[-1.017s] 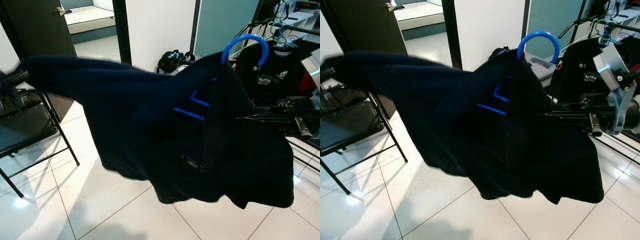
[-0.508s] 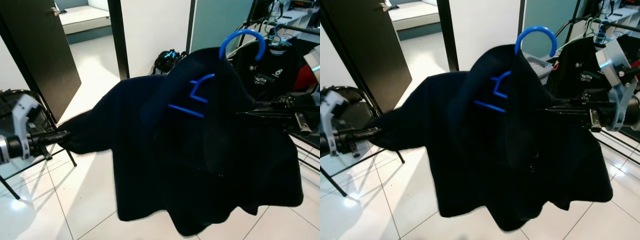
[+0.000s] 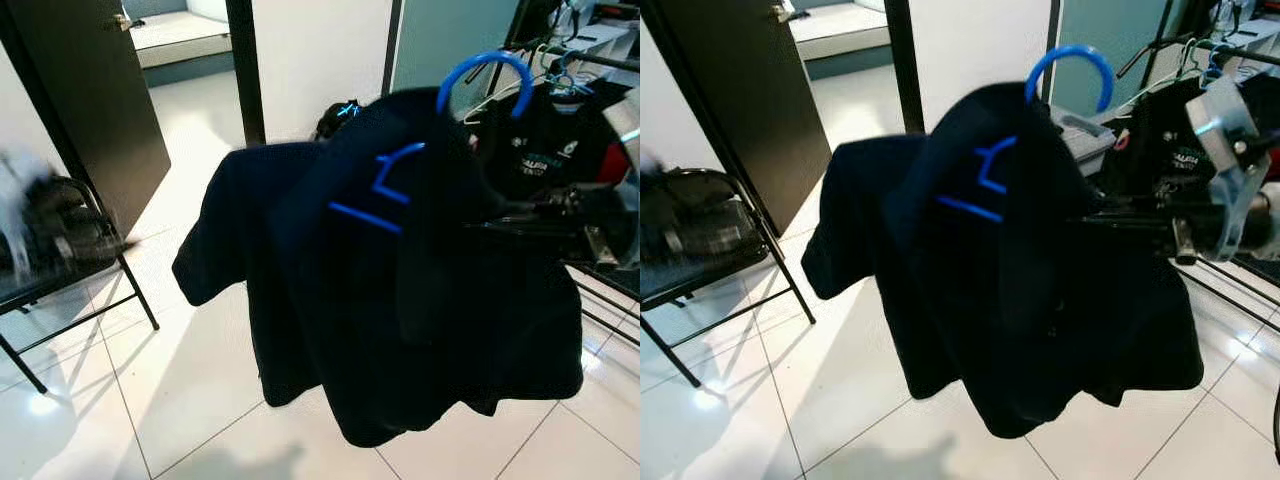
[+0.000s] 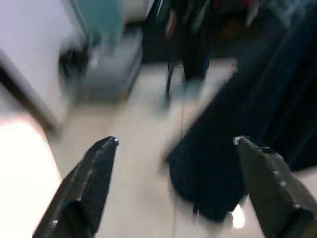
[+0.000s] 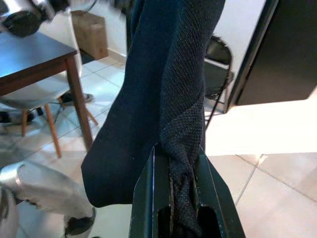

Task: Hang hanger

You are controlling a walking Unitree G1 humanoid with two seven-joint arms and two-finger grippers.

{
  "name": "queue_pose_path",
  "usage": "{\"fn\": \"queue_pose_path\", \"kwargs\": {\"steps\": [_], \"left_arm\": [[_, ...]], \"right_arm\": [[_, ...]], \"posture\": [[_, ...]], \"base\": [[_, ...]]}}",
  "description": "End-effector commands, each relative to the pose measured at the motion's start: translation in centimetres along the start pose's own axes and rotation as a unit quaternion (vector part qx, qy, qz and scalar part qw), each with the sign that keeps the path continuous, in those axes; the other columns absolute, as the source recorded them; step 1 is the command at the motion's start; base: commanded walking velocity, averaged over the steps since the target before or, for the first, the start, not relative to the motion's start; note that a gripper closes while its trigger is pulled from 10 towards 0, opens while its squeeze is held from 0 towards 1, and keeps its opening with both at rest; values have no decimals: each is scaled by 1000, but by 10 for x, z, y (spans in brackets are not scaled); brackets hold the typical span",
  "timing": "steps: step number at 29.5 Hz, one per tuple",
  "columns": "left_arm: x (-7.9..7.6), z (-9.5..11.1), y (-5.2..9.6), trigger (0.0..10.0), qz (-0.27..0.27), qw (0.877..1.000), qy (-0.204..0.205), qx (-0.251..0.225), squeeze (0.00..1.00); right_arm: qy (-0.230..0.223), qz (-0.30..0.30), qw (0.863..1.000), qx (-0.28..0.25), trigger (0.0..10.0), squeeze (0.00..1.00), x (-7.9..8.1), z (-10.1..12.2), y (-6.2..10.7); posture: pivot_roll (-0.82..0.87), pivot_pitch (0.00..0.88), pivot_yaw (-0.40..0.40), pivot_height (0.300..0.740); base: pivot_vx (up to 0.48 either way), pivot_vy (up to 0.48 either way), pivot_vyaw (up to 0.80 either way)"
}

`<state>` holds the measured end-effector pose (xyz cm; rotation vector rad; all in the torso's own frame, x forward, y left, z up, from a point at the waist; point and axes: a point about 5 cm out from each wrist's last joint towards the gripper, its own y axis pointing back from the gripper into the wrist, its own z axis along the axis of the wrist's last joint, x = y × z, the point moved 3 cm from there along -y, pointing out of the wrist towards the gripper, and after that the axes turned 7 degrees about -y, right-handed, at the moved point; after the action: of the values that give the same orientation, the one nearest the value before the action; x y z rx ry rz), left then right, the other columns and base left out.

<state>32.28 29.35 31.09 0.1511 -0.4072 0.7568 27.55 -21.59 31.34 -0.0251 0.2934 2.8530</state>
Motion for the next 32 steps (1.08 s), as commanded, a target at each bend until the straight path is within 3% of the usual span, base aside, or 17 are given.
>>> {"fn": "queue_pose_path", "kwargs": {"steps": [1, 3, 4, 6, 8, 10, 12, 13, 15, 17, 18, 20, 30, 31, 32], "left_arm": [[-13, 45, -7, 10000, -60, 995, -30, -67, 1000], [-13, 45, -7, 10000, -60, 995, -30, -67, 1000], [-33, 58, -24, 10000, -122, 988, -47, -85, 0], [-33, 58, -24, 10000, -122, 988, -47, -85, 0], [-57, 58, -44, 10000, -182, 978, -60, -82, 0], [-64, 56, -50, 10000, -200, 975, -60, -79, 0], [-64, 56, -50, 10000, -200, 975, -60, -79, 0], [-76, 47, -54, 10000, -237, 968, -50, -60, 0], [-76, 47, -54, 10000, -237, 968, -50, -60, 0], [-100, 15, -64, 10000, -293, 956, -27, -6, 0], [-100, 15, -64, 10000, -293, 956, -27, -6, 0], [-115, 1, -71, 10000, -310, 950, -2, 17, 0], [-121, -15, -78, 10000, -296, 953, 23, 61, 0], [-120, -14, -80, 0, -290, 955, 31, 58, 0], [-120, -14, -81, 0, -286, 956, 37, 56, 0]], "right_arm": [[-6, 35, 999, 16, 0, 0, 8, -5, -9], [-6, 35, 999, 16, 0, 0, 8, -5, -9], [-14, 61, 998, 23, 0, 0, 13, -12, -19], [-14, 61, 998, 23, 0, 0, 13, -12, -19], [-17, 77, 997, 26, 0, 0, 16, -17, -28], [-17, 81, 996, 27, 0, 0, 17, -18, -31], [-17, 81, 996, 27, 0, 0, 17, -18, -31], [-16, 87, 996, 25, 0, 0, 17, -18, -33], [-16, 87, 996, 25, 0, 0, 17, -18, -33], [-12, 100, 995, 21, 0, 0, 21, -16, -38], [-12, 100, 995, 21, 0, 0, 21, -16, -38], [-10, 110, 994, 21, 0, 0, 24, -15, -41], [-7, 113, 993, 21, 0, 0, 25, -14, -42], [-6, 113, 993, 21, 0, 0, 25, -14, -42], [-6, 113, 993, 21, 0, 0, 25, -14, -43]], "posture": [[-54, 31, 15, 740], [-54, 31, 15, 740], [-49, 29, 15, 740], [-49, 29, 15, 740], [-48, 24, 14, 740], [-48, 24, 14, 740], [-48, 24, 14, 740], [-50, 22, 17, 740], [-50, 22, 17, 740], [-55, 18, 22, 740], [-55, 18, 22, 740], [-59, 14, 21, 740], [-59, 13, 21, 740], [-55, 6, 22, 740], [-55, 6, 22, 740]], "base": [[0, 0, 0], [0, 0, 0], [0, 0, 0], [0, 0, 0], [0, 0, 0], [0, 0, 0], [0, 0, 0], [0, 0, 0], [0, 0, 0], [0, 0, 0], [0, 0, 0], [0, 0, 0], [0, 0, 0], [0, 0, 0], [0, 0, 0]]}}
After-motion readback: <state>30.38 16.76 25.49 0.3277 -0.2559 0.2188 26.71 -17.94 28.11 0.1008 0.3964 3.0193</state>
